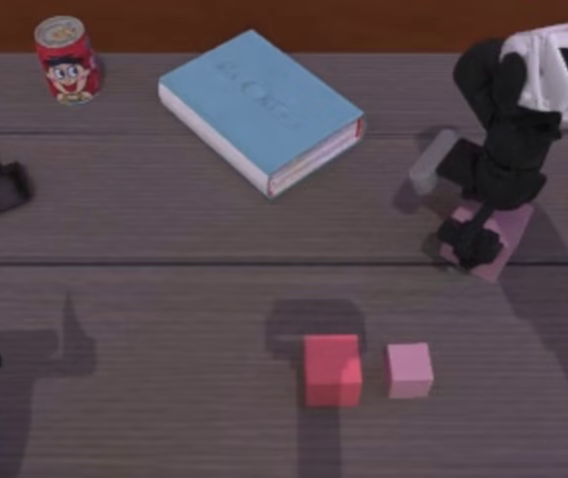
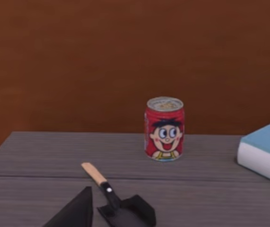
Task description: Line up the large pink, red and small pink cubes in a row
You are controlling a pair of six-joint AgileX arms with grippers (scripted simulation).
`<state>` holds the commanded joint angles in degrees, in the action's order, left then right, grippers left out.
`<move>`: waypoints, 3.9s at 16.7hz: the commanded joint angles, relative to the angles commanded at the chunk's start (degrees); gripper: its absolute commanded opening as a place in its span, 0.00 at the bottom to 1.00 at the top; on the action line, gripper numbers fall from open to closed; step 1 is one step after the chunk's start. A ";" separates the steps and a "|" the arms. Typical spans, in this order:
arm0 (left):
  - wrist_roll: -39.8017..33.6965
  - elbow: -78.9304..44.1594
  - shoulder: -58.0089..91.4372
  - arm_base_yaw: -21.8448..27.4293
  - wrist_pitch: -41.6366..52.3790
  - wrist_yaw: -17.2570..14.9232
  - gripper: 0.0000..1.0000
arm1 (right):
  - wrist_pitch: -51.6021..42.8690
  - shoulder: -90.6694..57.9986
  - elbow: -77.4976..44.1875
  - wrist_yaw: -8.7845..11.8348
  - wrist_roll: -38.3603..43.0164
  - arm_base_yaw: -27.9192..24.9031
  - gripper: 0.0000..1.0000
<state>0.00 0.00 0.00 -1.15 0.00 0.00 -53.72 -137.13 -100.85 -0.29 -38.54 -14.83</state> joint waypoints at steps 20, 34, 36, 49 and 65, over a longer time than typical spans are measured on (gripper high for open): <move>0.00 0.00 0.00 0.00 0.00 0.00 1.00 | -13.06 5.02 -8.10 0.13 0.05 -0.36 0.00; 0.00 0.00 0.00 0.00 0.00 0.00 1.00 | -19.63 -0.32 -19.55 0.16 2.67 -22.97 0.00; 0.00 0.00 0.00 0.00 0.00 0.00 1.00 | -21.53 -1.73 -22.72 0.18 3.46 -30.26 0.00; 0.00 0.00 0.00 0.00 0.00 0.00 1.00 | -19.73 -3.46 -23.54 0.09 4.98 -40.48 0.00; 0.00 0.00 0.00 0.00 0.00 0.00 1.00 | -9.52 -4.97 -14.72 0.04 4.95 -40.73 0.53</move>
<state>0.00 0.00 0.00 -1.15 0.00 0.00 -63.24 -142.10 -115.57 -0.25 -33.60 -55.57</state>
